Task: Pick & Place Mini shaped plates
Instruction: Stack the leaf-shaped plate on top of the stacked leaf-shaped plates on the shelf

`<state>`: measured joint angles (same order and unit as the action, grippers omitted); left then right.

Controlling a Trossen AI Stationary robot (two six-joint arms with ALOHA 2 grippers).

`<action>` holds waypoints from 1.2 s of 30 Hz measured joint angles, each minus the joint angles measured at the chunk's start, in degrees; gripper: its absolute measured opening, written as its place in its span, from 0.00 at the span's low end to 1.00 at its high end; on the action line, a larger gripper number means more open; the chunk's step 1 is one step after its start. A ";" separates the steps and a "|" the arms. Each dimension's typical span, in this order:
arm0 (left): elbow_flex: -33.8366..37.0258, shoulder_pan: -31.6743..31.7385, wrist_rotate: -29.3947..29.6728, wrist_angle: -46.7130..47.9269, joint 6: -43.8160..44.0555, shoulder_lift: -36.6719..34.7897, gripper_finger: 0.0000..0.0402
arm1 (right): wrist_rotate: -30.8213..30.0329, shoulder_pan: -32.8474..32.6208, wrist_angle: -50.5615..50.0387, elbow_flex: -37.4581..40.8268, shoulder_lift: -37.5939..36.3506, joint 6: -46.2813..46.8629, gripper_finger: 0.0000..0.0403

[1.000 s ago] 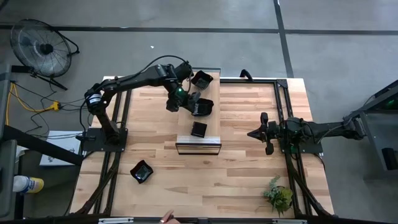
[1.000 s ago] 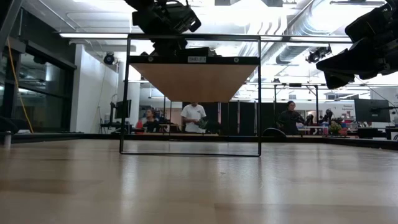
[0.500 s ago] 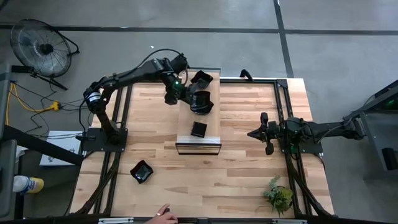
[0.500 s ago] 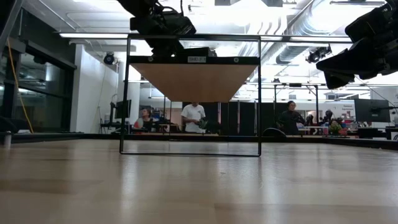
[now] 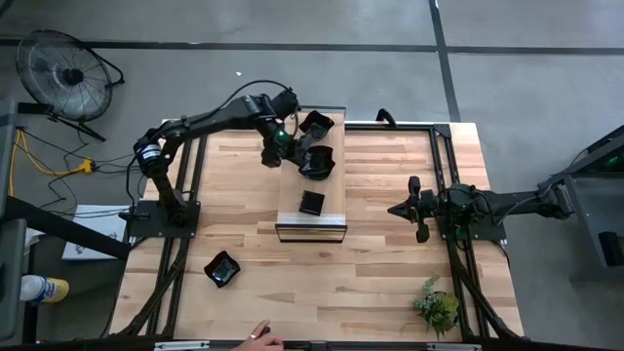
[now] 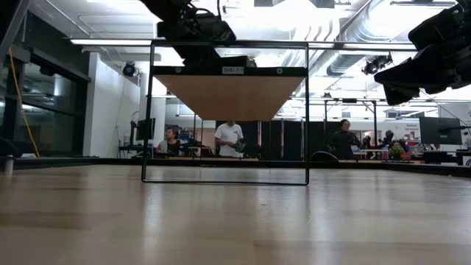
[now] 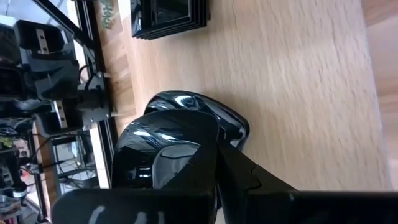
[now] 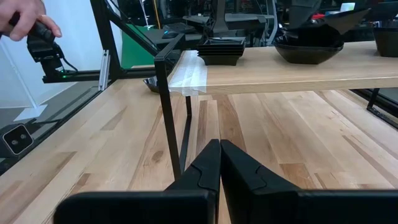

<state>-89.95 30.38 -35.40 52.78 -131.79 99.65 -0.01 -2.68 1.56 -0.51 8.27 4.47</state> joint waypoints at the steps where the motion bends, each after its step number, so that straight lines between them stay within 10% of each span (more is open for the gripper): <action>1: 0.00 -0.03 -0.04 -0.15 0.00 0.01 0.00 | 0.00 0.01 0.00 0.00 0.00 0.00 0.01; 36: 0.00 -0.16 -0.14 -2.17 10.39 0.05 0.07 | 0.00 0.02 0.00 0.00 0.00 0.00 0.01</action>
<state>-89.95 30.22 -35.54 50.61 -121.40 99.70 -0.01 -2.66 1.56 -0.51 8.27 4.47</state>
